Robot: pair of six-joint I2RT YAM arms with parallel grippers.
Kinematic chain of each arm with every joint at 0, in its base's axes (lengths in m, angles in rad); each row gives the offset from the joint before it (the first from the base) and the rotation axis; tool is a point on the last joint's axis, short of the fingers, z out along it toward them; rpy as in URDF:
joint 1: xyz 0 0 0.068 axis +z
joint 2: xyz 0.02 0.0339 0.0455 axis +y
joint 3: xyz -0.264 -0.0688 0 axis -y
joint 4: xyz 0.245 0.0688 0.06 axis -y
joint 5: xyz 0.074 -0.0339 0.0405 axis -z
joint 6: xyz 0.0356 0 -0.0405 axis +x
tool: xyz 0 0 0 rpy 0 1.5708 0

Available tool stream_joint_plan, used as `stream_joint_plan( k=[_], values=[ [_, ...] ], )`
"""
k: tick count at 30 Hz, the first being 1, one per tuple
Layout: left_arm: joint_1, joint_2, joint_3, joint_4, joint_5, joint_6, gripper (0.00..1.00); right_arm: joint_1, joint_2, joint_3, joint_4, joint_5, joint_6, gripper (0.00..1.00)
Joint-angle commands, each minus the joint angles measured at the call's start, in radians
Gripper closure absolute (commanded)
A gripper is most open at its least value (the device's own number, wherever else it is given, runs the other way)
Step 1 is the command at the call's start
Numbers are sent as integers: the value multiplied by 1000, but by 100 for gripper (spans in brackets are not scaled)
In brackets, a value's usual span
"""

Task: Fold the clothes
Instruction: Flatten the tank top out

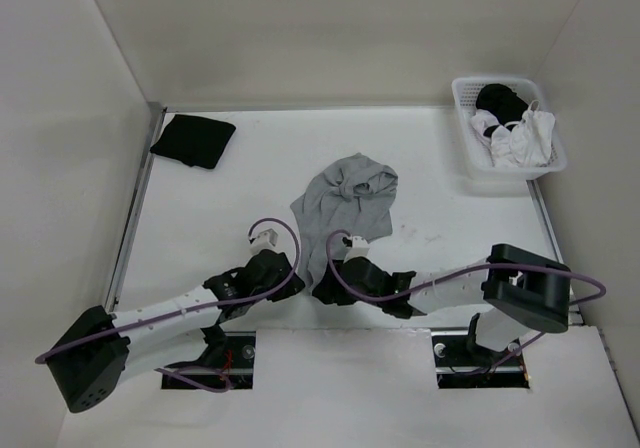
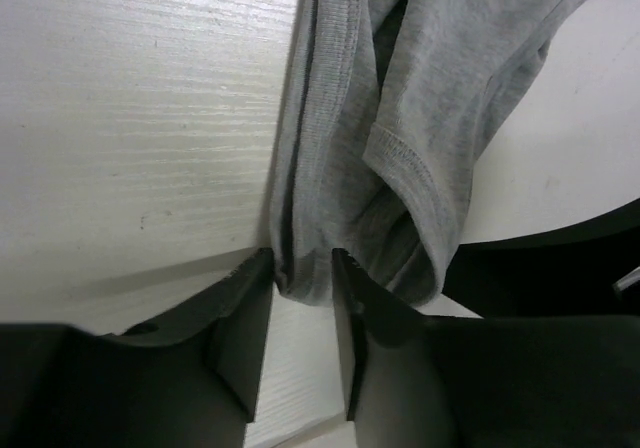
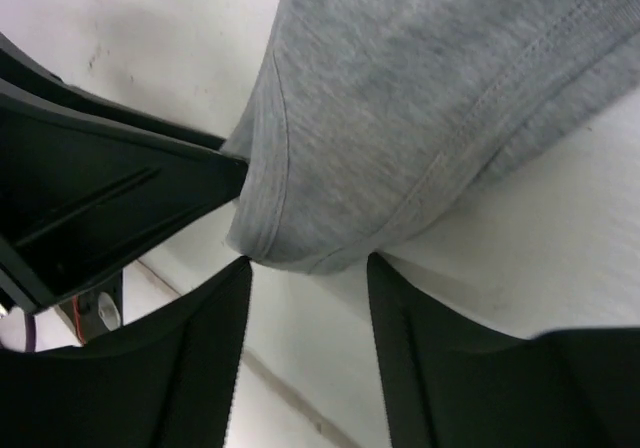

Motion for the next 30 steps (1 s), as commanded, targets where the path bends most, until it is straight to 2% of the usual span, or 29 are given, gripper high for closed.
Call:
stream_joint_plan(
  k=[1,4,6,11,14,15,18,21,22,26,30],
  values=[
    [11,35,-33,21,2,-1,76,-21,32,-6,77,22,28,53],
    [23,24,-33,21,-6,-1,88,-39,26,-29,98,28,39,77],
    [41,-6,-33,18,-9,-1,93,-48,14,-39,101,34,41,87],
    [76,-152,-7,-34,-27,7,98,-50,-117,-61,66,78,12,96],
    [81,-294,87,-135,-73,36,100,-50,-315,-41,-81,109,-33,97],
    [83,-365,158,-193,-113,71,100,-47,-433,-1,-197,150,-71,97],
    [72,-443,368,-297,-221,183,100,1,-658,165,-479,273,-186,97],
    [44,-436,576,-331,-312,289,100,50,-754,366,-658,386,-302,97],
    [32,-424,648,-321,-343,321,100,82,-768,479,-719,444,-371,97],
    [-9,-376,835,-240,-400,413,100,163,-764,736,-772,575,-551,97],
    [-40,-290,1021,-103,-418,522,100,225,-699,1006,-758,617,-750,98]
  ],
)
